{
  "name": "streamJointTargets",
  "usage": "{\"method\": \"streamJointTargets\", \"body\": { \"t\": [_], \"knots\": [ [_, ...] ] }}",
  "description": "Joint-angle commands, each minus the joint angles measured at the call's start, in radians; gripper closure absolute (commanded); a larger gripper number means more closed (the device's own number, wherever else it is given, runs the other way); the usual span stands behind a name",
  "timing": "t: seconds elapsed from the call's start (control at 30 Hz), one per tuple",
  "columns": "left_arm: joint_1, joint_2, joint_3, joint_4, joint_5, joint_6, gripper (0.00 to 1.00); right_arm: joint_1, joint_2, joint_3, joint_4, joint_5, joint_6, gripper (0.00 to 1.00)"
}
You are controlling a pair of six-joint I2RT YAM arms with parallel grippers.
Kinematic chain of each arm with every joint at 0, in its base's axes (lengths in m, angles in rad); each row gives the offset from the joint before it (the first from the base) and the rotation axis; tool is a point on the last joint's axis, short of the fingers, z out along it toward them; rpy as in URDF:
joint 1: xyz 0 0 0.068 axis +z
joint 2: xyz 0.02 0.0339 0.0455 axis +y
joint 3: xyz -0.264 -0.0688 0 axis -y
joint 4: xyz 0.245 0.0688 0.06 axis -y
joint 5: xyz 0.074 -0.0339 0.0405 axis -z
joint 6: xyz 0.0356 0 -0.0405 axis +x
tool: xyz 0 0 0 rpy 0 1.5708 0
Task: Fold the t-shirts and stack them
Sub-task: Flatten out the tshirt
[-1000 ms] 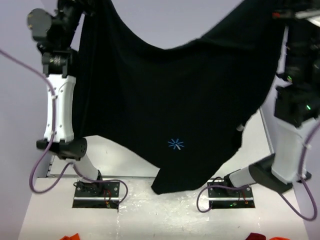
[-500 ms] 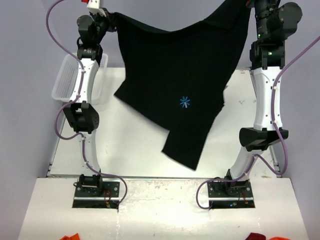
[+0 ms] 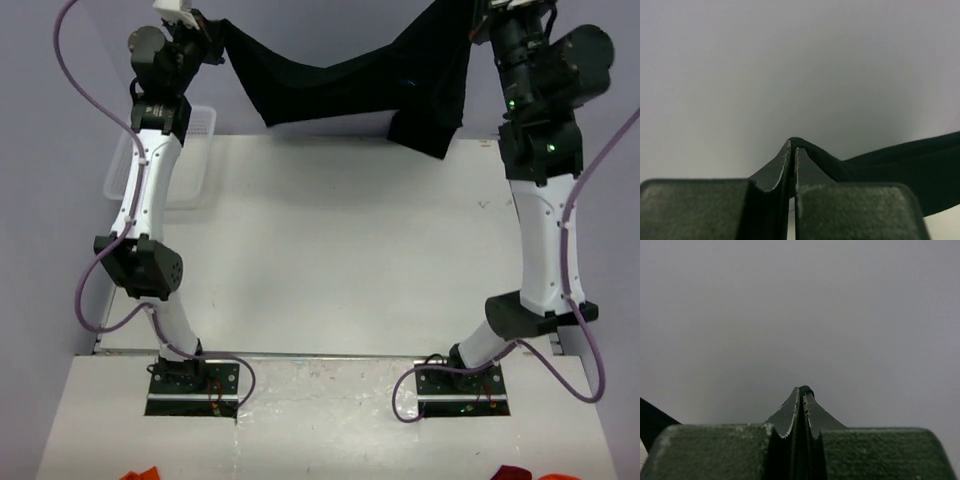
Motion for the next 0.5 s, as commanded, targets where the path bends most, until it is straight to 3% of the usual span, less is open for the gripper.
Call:
{"method": "streamJointTargets", "body": {
  "t": [0.0,0.27,0.47],
  "knots": [
    [-0.035,-0.272,-0.028,-0.006,-0.009,0.02,1.0,0.053,-0.202,0.047,-0.044,0.056,-0.054,1.0],
    [-0.08,-0.581,-0.117,-0.207,0.009,-0.057,1.0,0.108,-0.462,0.089,-0.23,0.022,0.091,1.0],
    [-0.081,-0.802,-0.125,-0.261,0.083,-0.174,1.0,0.108,-0.624,0.1,-0.29,-0.137,0.304,1.0]
  ]
}}
